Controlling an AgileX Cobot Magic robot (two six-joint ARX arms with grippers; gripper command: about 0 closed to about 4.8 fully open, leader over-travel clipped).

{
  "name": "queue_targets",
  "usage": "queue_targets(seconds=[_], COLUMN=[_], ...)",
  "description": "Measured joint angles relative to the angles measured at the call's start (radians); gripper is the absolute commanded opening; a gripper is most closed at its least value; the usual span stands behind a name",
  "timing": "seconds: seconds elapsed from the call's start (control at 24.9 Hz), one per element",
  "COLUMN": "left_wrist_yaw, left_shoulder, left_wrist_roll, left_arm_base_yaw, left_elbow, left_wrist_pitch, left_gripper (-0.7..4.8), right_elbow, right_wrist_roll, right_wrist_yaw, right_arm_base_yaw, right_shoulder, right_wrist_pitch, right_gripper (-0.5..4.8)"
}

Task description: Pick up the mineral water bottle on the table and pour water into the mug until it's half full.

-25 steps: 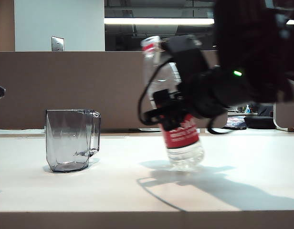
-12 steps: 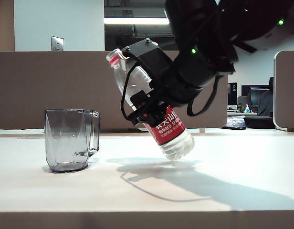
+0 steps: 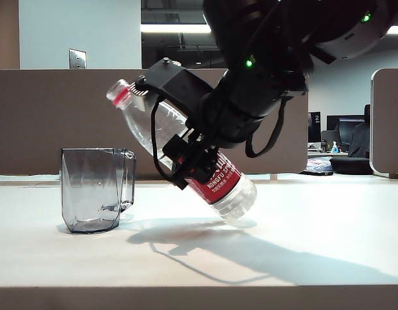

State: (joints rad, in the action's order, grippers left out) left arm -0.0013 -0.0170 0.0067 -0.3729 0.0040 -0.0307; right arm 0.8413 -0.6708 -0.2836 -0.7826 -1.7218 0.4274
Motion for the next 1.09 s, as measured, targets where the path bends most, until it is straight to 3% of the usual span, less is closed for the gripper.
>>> queue_targets(seconds=[0.24,0.6,0.76,1.09], left_wrist_yaw=[0.000,0.000,0.000,0.000], left_shoulder=[0.014,0.016,0.016,0.016], left_wrist_roll=[0.000,0.000,0.000,0.000], left_arm_base_yaw=[0.000,0.000,0.000,0.000], left_elbow=[0.000,0.000,0.000,0.000], left_wrist_pitch=[0.000,0.000,0.000,0.000], left_gripper=[-0.05,-0.05,-0.05,-0.05], right_elbow=[0.001,0.130,0.137,0.137], right_wrist_roll=[-0.076,-0.127,-0.181,-0.293], right_wrist_yaw=[-0.100,-0.132,-0.133,-0.155], right_arm_base_yaw=[-0.007,-0.007,-0.007,-0.008], right_shoulder=[0.000,-0.024,-0.033,-0.033], right_wrist_pitch=[0.000,-0.091,-0.165,-0.164], right_gripper=[2.47,2.53,2.53,2.52])
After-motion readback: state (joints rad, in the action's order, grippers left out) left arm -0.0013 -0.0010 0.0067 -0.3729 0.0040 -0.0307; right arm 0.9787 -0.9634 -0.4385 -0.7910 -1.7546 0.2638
